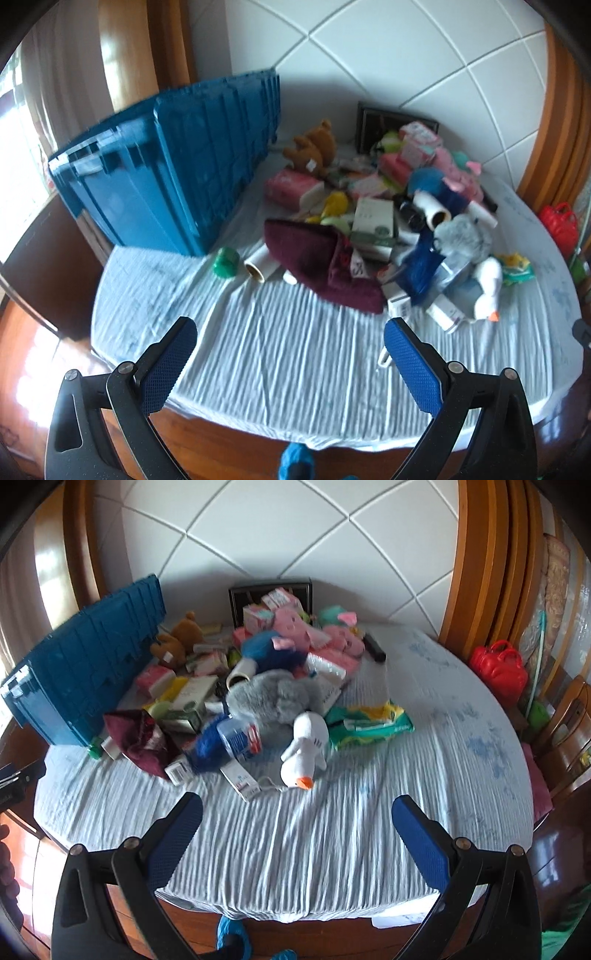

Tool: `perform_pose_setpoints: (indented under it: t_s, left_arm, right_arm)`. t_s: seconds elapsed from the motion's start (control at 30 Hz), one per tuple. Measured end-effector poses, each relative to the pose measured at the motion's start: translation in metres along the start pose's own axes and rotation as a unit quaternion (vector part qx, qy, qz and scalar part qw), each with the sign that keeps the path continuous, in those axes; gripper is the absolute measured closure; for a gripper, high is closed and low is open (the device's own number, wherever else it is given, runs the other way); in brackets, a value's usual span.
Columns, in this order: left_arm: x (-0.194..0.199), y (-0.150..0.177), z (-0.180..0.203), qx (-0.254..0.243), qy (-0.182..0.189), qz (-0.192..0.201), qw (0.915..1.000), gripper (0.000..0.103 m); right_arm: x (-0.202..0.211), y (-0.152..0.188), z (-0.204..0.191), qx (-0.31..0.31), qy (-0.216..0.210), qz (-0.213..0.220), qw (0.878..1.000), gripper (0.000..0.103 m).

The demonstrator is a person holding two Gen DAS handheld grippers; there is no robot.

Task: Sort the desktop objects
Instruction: 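Reach the right tool to the white plush duck while the left tool approaches a white medicine box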

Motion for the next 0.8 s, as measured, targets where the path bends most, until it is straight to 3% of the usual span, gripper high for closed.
perform_pose_setpoints:
  t_s: [0.13,0.33,0.53,0.8]
  left_arm:
    - [-0.053,-0.006,0.018,-0.023,0.022,-0.04,0.9987,0.01]
    - [-0.114,-0.019,0.054,-0.064,0.051,-0.082,0.9933,0.011]
    - [-0.149,-0.018,0.099,-0.107,0.069,-0.108,0.986,0.012]
    - [-0.182,-0.016,0.141,-0.112,0.046,-0.128,0.9843,0.019]
  right_arm:
    - [-0.036,0.001,-0.004,-0.021,-0.002,-0.029,0.999,0.0]
    - [-0.089,-0.009,-0.006,-0.048,0.015,-0.066,0.997,0.0]
    - [-0.126,-0.008,0.007,-0.064,0.032,-0.095,0.993,0.0]
    - [-0.172,-0.022,0.015,-0.049,0.007,-0.125,0.991,0.0]
Point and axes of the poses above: each gripper's, at about its wrist camera, not at the fingertips, and x roughly against the way its jaws point, z to its right, y to its underside, the point moved 5 cm from there along -x, roughly the way its jaws point, and after that the axes turned 4 degrees about -z, right-handed, at the moved point
